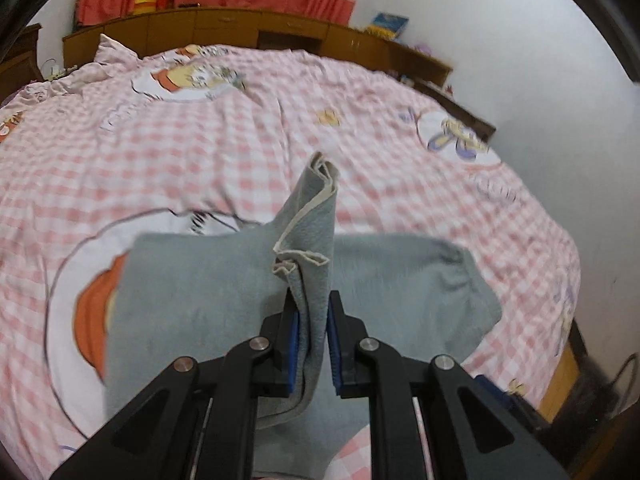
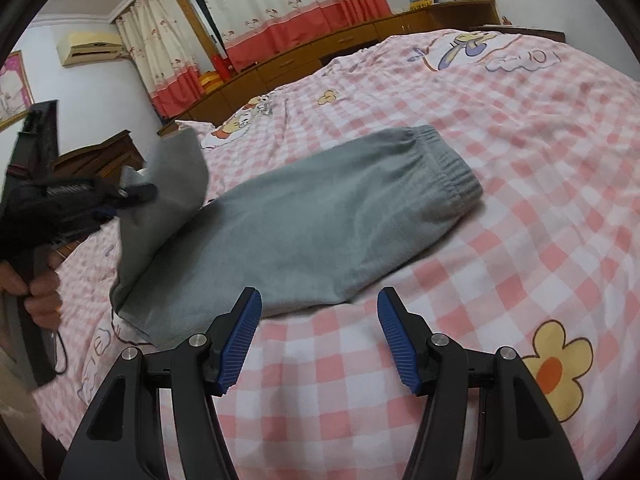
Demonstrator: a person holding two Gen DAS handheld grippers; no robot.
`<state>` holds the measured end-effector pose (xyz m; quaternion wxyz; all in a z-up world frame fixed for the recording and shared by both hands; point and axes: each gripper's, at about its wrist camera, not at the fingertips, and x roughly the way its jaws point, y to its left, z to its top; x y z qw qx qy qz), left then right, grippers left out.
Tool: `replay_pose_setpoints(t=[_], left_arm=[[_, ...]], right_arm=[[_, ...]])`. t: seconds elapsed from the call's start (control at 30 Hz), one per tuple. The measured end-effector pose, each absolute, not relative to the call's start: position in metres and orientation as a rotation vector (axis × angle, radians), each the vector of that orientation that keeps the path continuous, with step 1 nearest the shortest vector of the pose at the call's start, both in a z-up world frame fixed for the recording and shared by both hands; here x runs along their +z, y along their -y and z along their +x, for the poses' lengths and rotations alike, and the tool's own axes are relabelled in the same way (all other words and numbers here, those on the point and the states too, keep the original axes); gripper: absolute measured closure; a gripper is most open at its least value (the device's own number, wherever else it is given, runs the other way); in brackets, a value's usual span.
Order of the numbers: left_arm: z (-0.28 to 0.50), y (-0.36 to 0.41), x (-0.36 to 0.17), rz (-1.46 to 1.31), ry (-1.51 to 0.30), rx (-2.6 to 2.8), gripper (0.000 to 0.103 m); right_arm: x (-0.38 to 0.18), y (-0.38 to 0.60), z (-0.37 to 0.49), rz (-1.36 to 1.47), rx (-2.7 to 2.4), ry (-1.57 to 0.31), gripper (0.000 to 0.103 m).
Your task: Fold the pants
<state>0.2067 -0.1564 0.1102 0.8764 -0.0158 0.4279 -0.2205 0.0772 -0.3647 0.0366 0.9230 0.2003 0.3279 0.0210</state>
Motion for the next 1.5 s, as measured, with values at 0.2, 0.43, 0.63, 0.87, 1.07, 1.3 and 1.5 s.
replay_pose_setpoints(t=[0.2, 0.43, 0.63, 0.87, 1.07, 1.3, 1.5], left_arm=[[0.208, 0.172, 0.082, -0.034, -0.932, -0.453, 0.09], [0.201, 0.18, 0.068, -0.061, -0.963, -0.498, 0.082], [0.184, 0.176, 0.077, -0.05, -0.962, -0.516, 0.053], [0.17, 0.134, 0.094, -0.105, -0.888, -0.44, 0.047], [0.166, 0.104, 0.075, 0.041, -0.865, -0.261, 0.046], [0.161, 0.084, 0.052, -0.018, -0.896, -0.268, 0.046], [0.138, 0.053, 0.063, -0.097, -0.865, -0.236, 0.046]], right_arm=[[0.034, 0.37, 0.076, 0.421, 0.045, -0.674, 0.041], [0.032, 0.367, 0.078, 0.391, 0.022, -0.697, 0.041], [0.028, 0.36, 0.081, 0.352, 0.0, -0.733, 0.041], [0.042, 0.351, 0.083, 0.306, 0.013, -0.721, 0.041], [0.048, 0.351, 0.107, 0.416, 0.105, -0.766, 0.041], [0.052, 0.334, 0.152, 0.375, 0.129, -0.821, 0.041], [0.044, 0.321, 0.192, 0.327, 0.158, -0.878, 0.041]])
